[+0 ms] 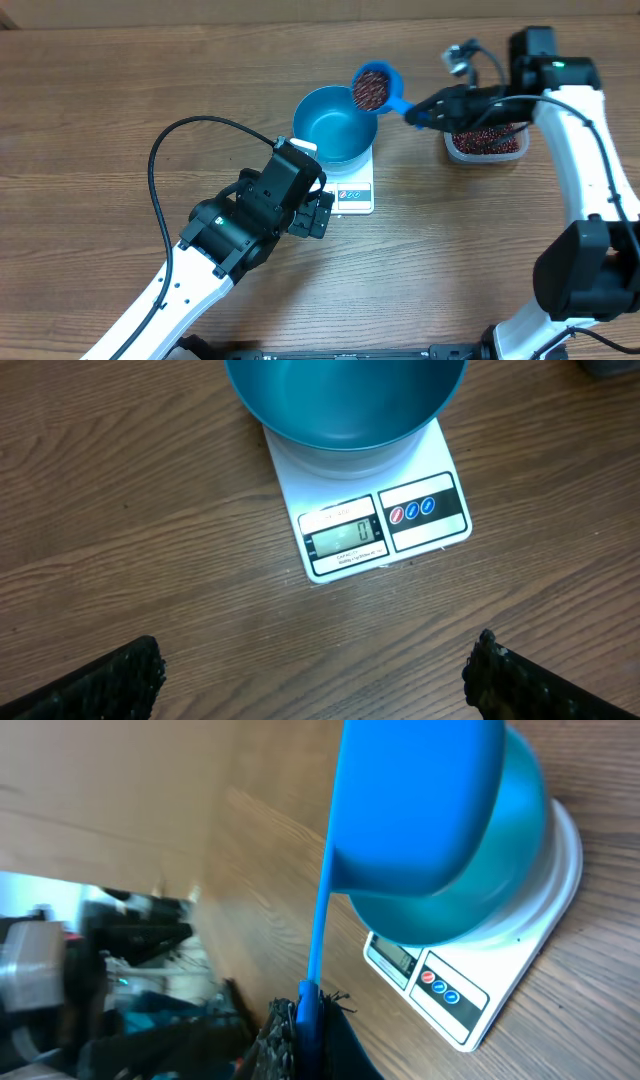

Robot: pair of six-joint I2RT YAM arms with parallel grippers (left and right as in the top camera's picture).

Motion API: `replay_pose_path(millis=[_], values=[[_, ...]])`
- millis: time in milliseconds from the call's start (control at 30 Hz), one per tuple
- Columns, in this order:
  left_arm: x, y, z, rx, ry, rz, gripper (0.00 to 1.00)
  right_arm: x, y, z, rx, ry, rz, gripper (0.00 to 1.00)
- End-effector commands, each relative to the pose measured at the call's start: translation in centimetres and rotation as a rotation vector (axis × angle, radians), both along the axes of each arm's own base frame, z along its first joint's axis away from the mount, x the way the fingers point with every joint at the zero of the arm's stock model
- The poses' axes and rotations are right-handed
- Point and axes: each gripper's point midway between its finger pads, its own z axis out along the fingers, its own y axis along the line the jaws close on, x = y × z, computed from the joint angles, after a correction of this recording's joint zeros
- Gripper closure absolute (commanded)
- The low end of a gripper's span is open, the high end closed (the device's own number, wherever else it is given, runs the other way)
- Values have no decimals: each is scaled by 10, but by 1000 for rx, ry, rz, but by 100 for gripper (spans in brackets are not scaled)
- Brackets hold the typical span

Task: Scoop item into bowl and weigh 150g on scale
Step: 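Lift the filled scoop over the teal bowl with the right gripper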

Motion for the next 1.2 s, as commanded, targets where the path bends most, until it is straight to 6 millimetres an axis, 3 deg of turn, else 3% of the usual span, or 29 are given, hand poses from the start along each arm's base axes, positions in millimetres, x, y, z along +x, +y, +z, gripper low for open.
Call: replay_pose_path(millis=[0,200,567,1167], values=[[4,0,13,-21,-33,11,0,5,13,5,-124,-25,-46,96],[4,1,13,-21,-33,11,0,21,23,-5,-233,-49,-114,96],[4,1,13,-21,-33,11,0,18,37,-17,-347,-77,-106,96],[4,1,13,-21,-33,11,0,14,41,-2,-458,-174,-129,96]])
